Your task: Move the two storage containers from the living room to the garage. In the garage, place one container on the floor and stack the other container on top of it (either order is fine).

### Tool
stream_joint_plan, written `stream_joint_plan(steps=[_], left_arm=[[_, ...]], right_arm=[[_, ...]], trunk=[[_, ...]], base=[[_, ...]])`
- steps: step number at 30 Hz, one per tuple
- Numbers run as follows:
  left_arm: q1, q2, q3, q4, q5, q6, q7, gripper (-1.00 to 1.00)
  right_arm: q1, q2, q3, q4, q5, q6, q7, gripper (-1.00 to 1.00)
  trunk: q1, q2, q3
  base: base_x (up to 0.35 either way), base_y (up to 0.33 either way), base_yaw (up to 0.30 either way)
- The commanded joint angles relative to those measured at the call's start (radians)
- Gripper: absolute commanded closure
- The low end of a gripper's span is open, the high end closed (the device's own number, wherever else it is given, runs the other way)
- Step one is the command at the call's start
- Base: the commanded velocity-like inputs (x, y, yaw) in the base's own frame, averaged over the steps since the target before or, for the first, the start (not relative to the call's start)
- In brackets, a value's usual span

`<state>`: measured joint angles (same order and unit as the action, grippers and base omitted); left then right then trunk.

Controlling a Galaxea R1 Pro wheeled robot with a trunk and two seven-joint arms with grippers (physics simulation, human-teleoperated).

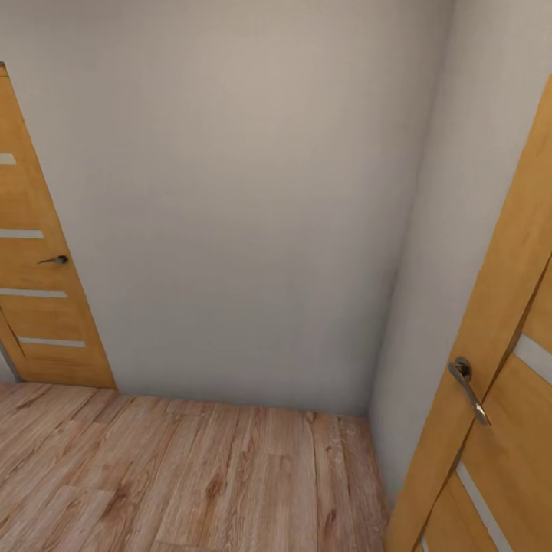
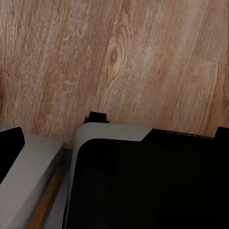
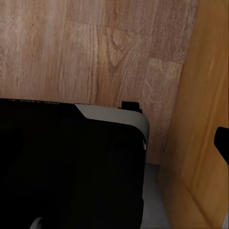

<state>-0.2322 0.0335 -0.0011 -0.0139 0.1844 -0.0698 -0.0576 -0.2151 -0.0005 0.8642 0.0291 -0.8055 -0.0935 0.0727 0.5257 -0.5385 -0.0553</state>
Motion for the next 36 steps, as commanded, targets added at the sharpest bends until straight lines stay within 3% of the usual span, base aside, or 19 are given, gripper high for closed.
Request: stream_joint_plan(steps=[1,16,28,36], left_arm=[[-0.001,0.0,-0.001,0.001,0.009,-0.003,-0.005,-1.0],[-0.001,0.0,0.0,0.001,0.009,-0.005,-0.005,-1.0],[-0.001,0.0,0.003,0.001,0.009,-0.008,-0.004,-1.0],[-0.001,0.0,0.003,0.001,0.009,-0.008,-0.004,-1.0]], right_arm=[[-0.001,0.0,0.007,0.003,-0.011,-0.005,0.007,-1.0],[-0.001,0.002,0.007,0.003,-0.012,-0.003,0.007,-1.0],[-0.001,0.001,0.007,0.003,-0.012,-0.003,0.007,-1.0],[-0.001,0.001,0.007,0.003,-0.012,-0.003,0.007,-1.0]], trunk=[[0.001,-0.002,-0.002],[0.001,-0.002,-0.002],[0.001,-0.002,-0.002],[0.001,-0.002,-0.002]], base=[[0.311,0.078,0.0],[0.308,0.062,0.0],[0.018,0.001,0.011],[0.0,0.0,0.227]])
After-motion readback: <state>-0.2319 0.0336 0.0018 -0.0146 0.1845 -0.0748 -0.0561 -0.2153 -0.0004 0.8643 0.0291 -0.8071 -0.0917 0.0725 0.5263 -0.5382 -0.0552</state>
